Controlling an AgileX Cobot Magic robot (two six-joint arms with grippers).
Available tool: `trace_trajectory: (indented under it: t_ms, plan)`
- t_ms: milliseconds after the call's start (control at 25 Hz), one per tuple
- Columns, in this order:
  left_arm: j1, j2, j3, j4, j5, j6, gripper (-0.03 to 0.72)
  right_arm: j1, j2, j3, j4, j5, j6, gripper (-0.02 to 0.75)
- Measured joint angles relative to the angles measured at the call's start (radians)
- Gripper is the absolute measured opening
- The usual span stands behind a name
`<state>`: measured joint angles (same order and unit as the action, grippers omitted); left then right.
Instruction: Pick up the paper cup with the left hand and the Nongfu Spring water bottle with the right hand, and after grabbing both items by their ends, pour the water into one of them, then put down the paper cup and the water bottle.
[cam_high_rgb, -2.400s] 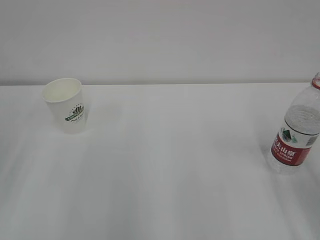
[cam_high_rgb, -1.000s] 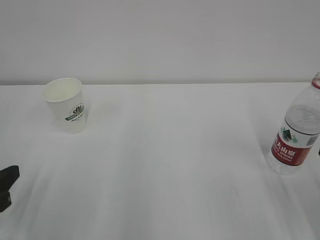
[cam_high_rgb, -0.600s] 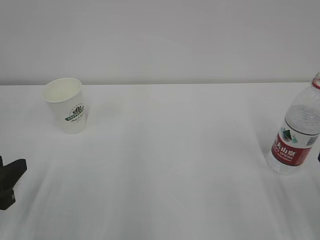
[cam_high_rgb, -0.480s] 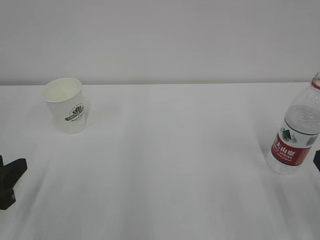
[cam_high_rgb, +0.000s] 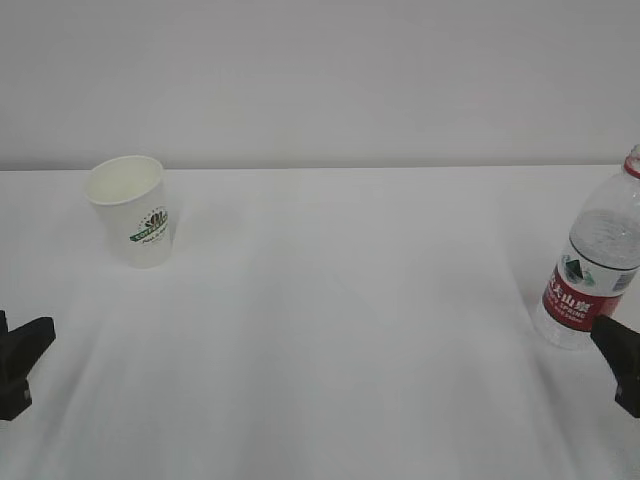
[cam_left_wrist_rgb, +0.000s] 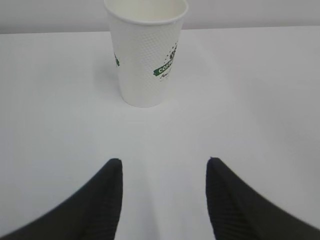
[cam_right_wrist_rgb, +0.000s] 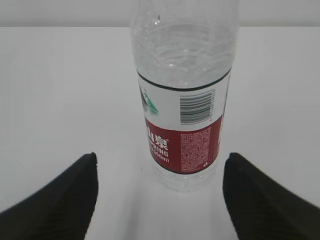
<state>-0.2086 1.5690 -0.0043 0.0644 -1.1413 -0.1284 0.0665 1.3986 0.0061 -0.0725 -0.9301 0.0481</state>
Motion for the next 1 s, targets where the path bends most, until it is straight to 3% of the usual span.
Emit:
trace_trajectory:
  t_ms: [480, 760, 1000]
  plan:
    - [0.0, 0.0, 0.0, 0.002, 0.0, 0.014, 0.4, 0.0, 0.067, 0.0, -0.005, -0.161, 0.0, 0.587]
    - [0.0, 0.0, 0.0, 0.008, 0.0, 0.024, 0.587, 0.0, 0.079, 0.0, -0.007, -0.203, 0.0, 0.587]
    - [0.0, 0.0, 0.0, 0.008, 0.0, 0.026, 0.629, 0.0, 0.08, 0.0, -0.007, -0.208, -0.009, 0.588]
